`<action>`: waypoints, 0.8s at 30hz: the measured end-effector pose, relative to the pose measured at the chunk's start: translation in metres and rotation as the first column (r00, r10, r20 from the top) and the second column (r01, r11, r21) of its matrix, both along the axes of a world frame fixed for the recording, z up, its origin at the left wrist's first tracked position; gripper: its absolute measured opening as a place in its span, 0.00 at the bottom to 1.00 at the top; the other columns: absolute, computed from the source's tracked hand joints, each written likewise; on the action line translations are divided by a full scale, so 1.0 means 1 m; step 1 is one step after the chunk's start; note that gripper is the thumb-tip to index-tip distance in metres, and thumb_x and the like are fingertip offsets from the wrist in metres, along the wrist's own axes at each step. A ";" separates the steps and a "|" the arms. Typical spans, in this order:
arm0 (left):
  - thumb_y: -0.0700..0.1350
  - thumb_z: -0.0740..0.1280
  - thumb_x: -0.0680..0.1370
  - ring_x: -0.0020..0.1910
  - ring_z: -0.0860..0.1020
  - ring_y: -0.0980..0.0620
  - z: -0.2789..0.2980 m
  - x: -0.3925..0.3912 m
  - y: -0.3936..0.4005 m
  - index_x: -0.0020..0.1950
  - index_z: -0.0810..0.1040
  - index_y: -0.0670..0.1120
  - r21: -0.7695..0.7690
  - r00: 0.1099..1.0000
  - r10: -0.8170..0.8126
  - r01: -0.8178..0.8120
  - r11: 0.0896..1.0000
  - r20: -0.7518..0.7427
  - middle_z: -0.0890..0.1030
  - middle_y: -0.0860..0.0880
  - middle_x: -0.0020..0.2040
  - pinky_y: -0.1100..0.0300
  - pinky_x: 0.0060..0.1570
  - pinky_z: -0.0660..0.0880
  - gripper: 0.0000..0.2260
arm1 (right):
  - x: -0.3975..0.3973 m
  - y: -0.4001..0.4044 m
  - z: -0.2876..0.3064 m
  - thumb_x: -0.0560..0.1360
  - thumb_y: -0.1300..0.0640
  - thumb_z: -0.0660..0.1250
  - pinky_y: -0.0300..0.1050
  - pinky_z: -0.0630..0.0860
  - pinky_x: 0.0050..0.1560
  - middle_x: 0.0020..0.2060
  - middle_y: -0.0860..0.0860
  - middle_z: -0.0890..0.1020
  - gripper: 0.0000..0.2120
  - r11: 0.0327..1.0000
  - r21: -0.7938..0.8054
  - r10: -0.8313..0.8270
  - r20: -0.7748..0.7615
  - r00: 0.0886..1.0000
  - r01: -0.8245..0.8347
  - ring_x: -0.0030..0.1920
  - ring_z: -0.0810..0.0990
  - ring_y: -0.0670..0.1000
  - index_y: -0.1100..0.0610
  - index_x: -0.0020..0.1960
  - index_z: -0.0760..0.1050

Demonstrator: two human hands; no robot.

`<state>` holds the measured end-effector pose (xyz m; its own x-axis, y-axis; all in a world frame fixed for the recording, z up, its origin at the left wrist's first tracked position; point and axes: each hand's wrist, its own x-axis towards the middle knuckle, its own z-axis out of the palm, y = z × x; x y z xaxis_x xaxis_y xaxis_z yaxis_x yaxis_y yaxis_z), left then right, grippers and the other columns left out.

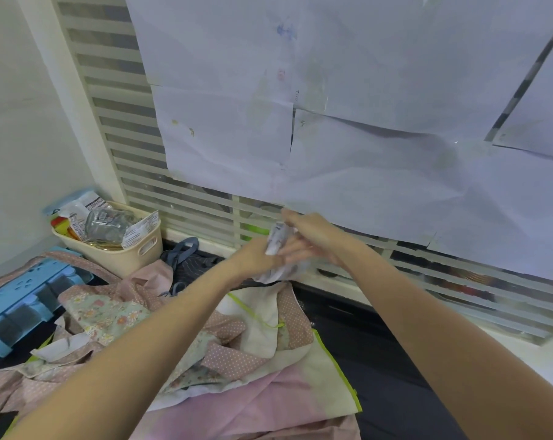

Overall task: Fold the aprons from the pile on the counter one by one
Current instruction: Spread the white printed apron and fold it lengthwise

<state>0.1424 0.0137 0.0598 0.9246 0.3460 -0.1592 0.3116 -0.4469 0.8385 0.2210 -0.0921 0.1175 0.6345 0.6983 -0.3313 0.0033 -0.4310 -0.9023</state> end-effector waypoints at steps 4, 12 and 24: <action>0.42 0.64 0.79 0.48 0.81 0.49 0.018 -0.014 0.026 0.52 0.78 0.45 -0.494 0.998 0.065 -0.046 0.868 0.021 0.82 0.46 0.51 0.56 0.50 0.78 0.05 | 0.023 -0.004 0.002 0.76 0.56 0.66 0.41 0.77 0.40 0.35 0.52 0.81 0.12 0.983 0.097 -0.184 0.372 0.910 0.159 0.35 0.78 0.48 0.66 0.47 0.79; 0.48 0.64 0.78 0.56 0.80 0.46 0.042 -0.020 0.042 0.59 0.77 0.44 -0.510 0.998 0.056 -0.037 0.860 0.021 0.82 0.45 0.55 0.51 0.57 0.76 0.13 | 0.019 0.003 0.023 0.70 0.44 0.71 0.41 0.74 0.40 0.32 0.54 0.78 0.19 0.996 0.043 -0.090 0.403 0.911 0.079 0.34 0.75 0.49 0.61 0.39 0.77; 0.47 0.63 0.79 0.45 0.82 0.52 0.064 -0.015 0.024 0.53 0.78 0.44 -0.486 0.966 0.164 -0.049 0.873 0.198 0.83 0.47 0.48 0.63 0.41 0.79 0.09 | 0.012 0.000 0.035 0.77 0.58 0.61 0.43 0.58 0.29 0.34 0.50 0.66 0.14 0.935 -0.280 0.101 0.801 0.590 0.220 0.36 0.68 0.53 0.57 0.34 0.63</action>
